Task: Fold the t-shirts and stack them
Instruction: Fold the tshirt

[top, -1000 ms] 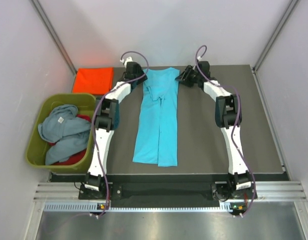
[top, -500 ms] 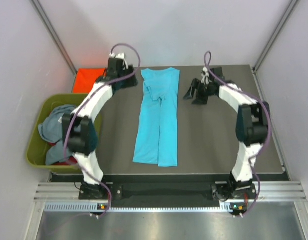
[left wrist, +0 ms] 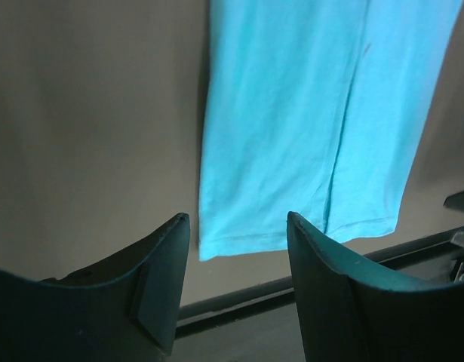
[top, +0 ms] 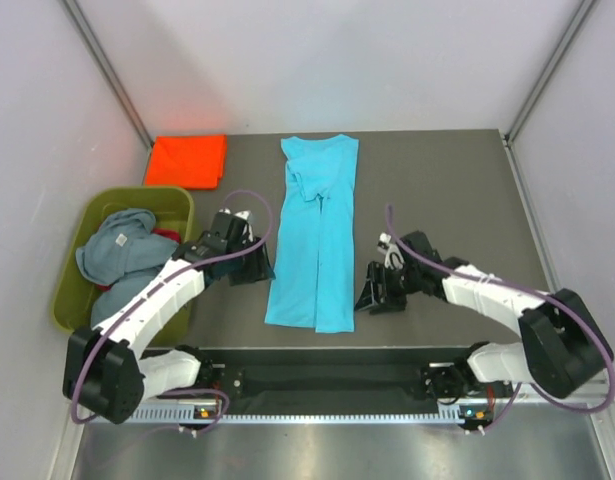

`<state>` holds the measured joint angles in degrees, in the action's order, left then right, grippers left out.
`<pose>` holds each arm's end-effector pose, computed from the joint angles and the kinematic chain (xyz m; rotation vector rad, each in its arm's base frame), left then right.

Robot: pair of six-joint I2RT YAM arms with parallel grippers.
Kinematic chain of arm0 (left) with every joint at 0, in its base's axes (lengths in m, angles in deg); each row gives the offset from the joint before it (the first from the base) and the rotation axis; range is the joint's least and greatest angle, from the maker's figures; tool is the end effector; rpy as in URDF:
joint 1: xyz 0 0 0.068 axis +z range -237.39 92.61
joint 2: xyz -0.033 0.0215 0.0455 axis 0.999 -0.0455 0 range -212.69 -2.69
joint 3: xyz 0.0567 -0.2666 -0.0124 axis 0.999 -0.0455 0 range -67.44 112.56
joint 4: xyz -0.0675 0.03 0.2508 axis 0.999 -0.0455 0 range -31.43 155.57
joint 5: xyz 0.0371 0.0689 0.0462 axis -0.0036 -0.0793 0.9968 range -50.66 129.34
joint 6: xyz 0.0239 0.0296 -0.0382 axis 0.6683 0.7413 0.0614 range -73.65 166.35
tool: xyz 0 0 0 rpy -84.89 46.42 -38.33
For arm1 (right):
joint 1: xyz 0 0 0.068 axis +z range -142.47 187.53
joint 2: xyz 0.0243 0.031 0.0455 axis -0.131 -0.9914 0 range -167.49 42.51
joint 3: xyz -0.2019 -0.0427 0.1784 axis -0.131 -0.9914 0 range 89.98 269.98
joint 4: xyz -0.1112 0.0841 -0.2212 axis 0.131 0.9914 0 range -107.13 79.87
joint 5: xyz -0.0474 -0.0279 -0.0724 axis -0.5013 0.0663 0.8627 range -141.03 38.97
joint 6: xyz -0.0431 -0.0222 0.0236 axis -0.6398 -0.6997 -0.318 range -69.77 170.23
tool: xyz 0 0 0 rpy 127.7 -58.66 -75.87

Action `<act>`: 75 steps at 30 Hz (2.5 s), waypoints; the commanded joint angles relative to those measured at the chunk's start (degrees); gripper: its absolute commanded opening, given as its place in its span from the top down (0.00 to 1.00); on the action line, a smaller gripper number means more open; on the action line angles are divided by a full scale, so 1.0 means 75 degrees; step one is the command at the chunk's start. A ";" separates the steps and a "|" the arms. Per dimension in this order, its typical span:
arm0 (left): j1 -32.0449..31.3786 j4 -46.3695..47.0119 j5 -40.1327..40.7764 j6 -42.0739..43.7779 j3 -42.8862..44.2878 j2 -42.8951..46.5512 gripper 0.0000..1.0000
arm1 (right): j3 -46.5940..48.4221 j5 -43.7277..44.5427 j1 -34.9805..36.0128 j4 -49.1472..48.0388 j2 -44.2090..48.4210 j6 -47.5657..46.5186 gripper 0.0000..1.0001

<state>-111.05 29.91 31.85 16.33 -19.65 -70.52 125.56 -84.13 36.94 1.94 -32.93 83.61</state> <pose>0.2112 -0.0975 0.2401 -0.0926 2.6163 -0.5175 0.1941 0.1319 0.1691 -0.1325 2.7749 1.1032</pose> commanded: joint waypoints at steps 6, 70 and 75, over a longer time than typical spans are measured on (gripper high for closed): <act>0.0002 -0.0063 -0.0723 -0.1329 -0.1085 0.0233 0.42 | -0.1672 0.0569 0.1176 -0.2855 0.0953 0.2191 0.52; -0.1650 0.0571 -0.1158 -0.3649 -0.2541 0.1076 1.00 | -0.2810 0.1144 0.1903 -0.3024 0.1750 0.3037 1.00; -0.1650 0.0302 -0.0609 -0.3463 -0.1394 0.0737 1.00 | -0.1571 0.1016 0.1437 -0.1960 0.1458 0.2395 1.00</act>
<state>-123.14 32.75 24.44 -10.13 -36.19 -63.90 106.21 -75.10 49.72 -16.59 -21.21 105.54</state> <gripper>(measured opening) 0.012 0.010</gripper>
